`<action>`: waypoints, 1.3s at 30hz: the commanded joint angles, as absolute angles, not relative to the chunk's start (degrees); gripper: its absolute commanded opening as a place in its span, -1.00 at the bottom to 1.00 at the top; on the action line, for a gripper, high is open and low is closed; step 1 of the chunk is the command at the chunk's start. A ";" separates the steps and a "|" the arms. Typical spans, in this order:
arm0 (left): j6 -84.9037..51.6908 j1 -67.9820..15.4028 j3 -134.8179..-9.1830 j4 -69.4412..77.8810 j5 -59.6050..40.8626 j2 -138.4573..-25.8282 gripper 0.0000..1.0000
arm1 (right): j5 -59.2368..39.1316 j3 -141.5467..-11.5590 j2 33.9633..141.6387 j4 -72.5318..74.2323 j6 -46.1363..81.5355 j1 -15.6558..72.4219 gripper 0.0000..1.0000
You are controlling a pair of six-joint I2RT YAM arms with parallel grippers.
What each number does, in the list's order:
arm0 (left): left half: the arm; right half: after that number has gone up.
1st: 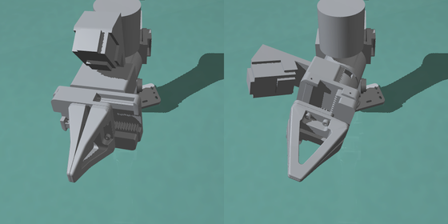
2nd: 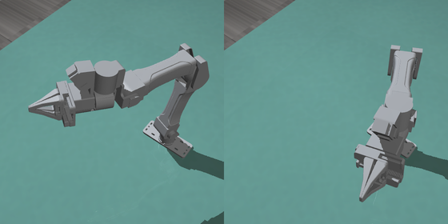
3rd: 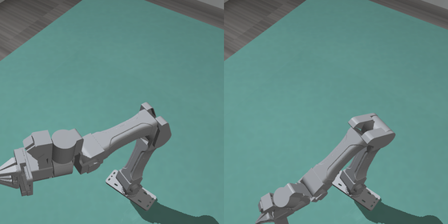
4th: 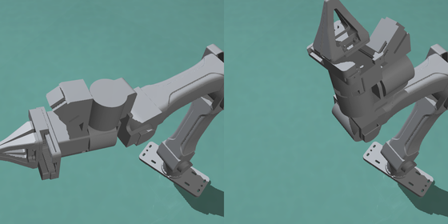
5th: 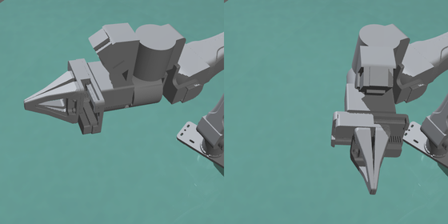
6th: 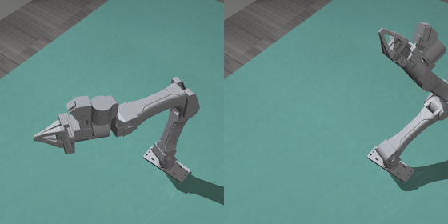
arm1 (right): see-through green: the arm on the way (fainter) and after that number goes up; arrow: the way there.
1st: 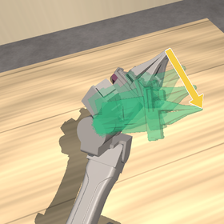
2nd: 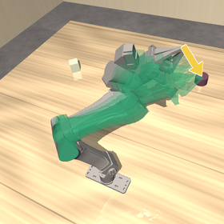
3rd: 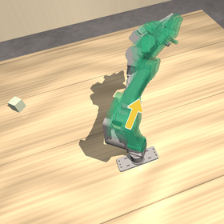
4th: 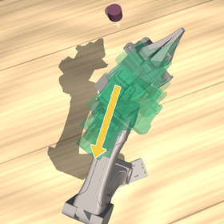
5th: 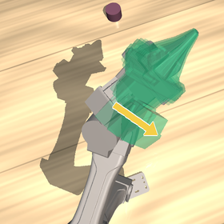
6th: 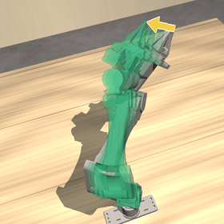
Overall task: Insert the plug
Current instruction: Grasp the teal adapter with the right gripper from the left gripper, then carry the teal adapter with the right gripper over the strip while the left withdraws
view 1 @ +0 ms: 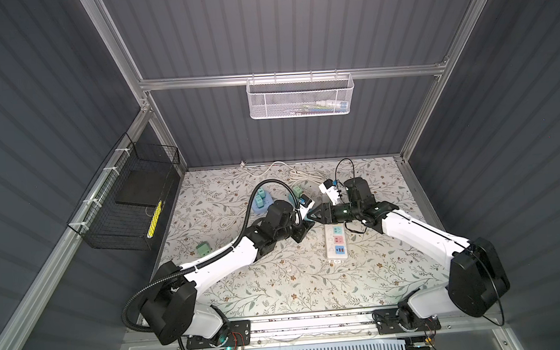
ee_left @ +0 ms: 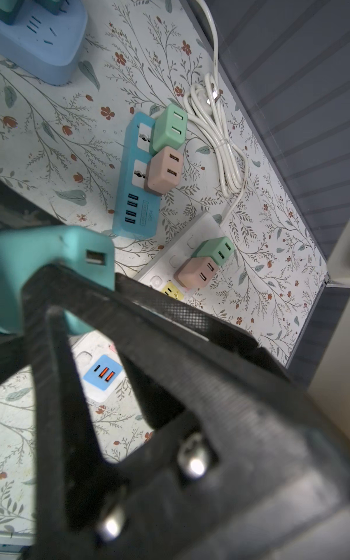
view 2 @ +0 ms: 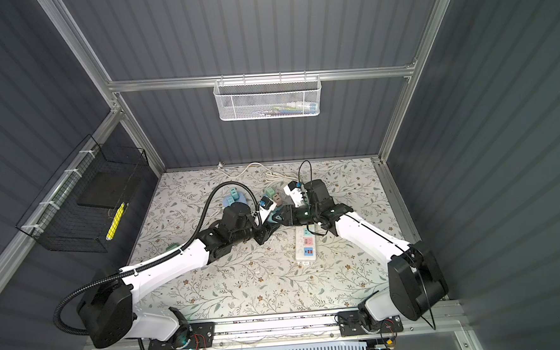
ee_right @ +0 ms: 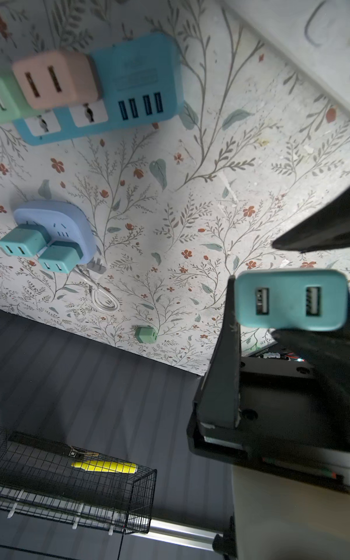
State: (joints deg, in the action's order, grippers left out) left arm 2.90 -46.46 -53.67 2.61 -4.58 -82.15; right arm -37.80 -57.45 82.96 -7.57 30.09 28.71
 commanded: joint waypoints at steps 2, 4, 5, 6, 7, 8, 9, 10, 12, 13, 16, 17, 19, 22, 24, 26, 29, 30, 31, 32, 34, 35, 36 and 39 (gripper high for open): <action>4.13 -46.84 -56.16 2.58 -5.62 -82.79 -0.29 | -39.27 -59.11 83.76 -6.42 30.49 29.11 -0.32; 4.26 -46.85 -56.35 2.31 -5.48 -83.04 -0.28 | -39.93 -59.32 84.14 -6.48 30.49 29.18 -0.42; 4.25 -46.85 -56.51 2.29 -5.23 -83.12 -0.25 | -39.80 -59.20 84.12 -6.34 30.50 29.21 -0.47; 4.29 -46.80 -56.51 2.21 -5.04 -83.13 -0.22 | -39.69 -59.13 84.07 -6.31 30.54 29.26 -0.49; 4.30 -46.82 -56.51 2.24 -4.80 -83.14 -0.12 | -39.41 -59.11 83.93 -6.33 30.44 29.25 -0.51; 4.31 -46.80 -56.64 1.99 -4.43 -83.15 -0.01 | -38.93 -59.03 83.82 -6.33 30.36 29.20 -0.53; 4.14 -46.79 -56.81 1.53 -4.03 -83.14 0.07 | -38.36 -58.99 83.54 -6.33 30.39 29.31 -0.55; 3.87 -46.84 -56.94 0.96 -3.54 -82.93 0.20 | -37.53 -58.89 83.17 -6.35 30.27 29.30 -0.56; 3.30 -46.82 -56.76 0.21 -2.71 -82.03 0.42 | -35.20 -58.65 82.46 -6.49 29.84 29.32 -0.57; 2.93 -46.84 -56.39 0.12 -2.41 -81.35 0.48 | -33.64 -58.49 81.86 -6.58 29.79 29.27 -0.58; 0.95 -46.79 -55.32 -0.24 -2.75 -77.97 0.65 | -28.46 -58.10 80.52 -6.97 28.98 29.19 -0.58; 0.27 -46.80 -54.95 -0.59 -2.69 -76.36 0.68 | -26.22 -58.05 80.03 -7.46 28.44 29.26 -0.59; -0.83 -46.80 -53.61 -0.88 -0.90 -73.13 0.73 | -20.81 -58.07 79.23 -9.16 26.85 29.25 -0.60; -4.17 -46.85 -49.92 0.48 8.31 -68.74 0.80 | -10.08 -56.41 77.55 -10.64 24.42 29.16 -0.60; -9.28 -46.84 -46.73 1.58 17.43 -66.73 0.93 | -4.43 -54.43 76.16 -10.65 23.54 28.94 -0.61; -15.02 -46.76 -43.22 2.61 26.00 -65.05 1.00 | 1.28 -52.27 74.97 -10.23 22.97 28.79 -0.62; -22.66 -46.76 -39.56 2.32 34.14 -63.91 1.00 | 7.63 -50.23 74.32 -9.77 22.51 28.59 -0.62; -24.44 -46.67 -39.00 1.98 35.44 -64.09 1.00 | 8.87 -49.77 74.35 -9.50 22.35 28.64 -0.61; -26.17 -46.65 -38.54 1.59 36.47 -64.27 1.00 | 9.77 -49.34 74.58 -9.10 22.11 28.65 -0.62; -27.03 -46.62 -38.37 1.24 36.80 -64.75 1.00 | 10.66 -49.14 75.14 -8.80 22.14 28.64 -0.61; -27.51 -46.63 -38.88 0.13 36.74 -65.85 1.00 | 11.17 -49.13 76.55 -8.26 21.91 28.60 -0.62; -27.67 -46.65 -39.44 -0.74 36.78 -66.61 1.00 | 11.68 -49.22 77.38 -8.12 22.01 28.59 -0.62; -27.73 -46.67 -39.99 -1.41 36.76 -67.02 1.00 | 12.00 -49.22 78.12 -7.77 22.22 28.60 -0.62; -27.49 -46.63 -40.99 -2.54 36.48 -67.76 1.00 | 12.03 -49.56 79.95 -7.39 22.65 28.56 -0.62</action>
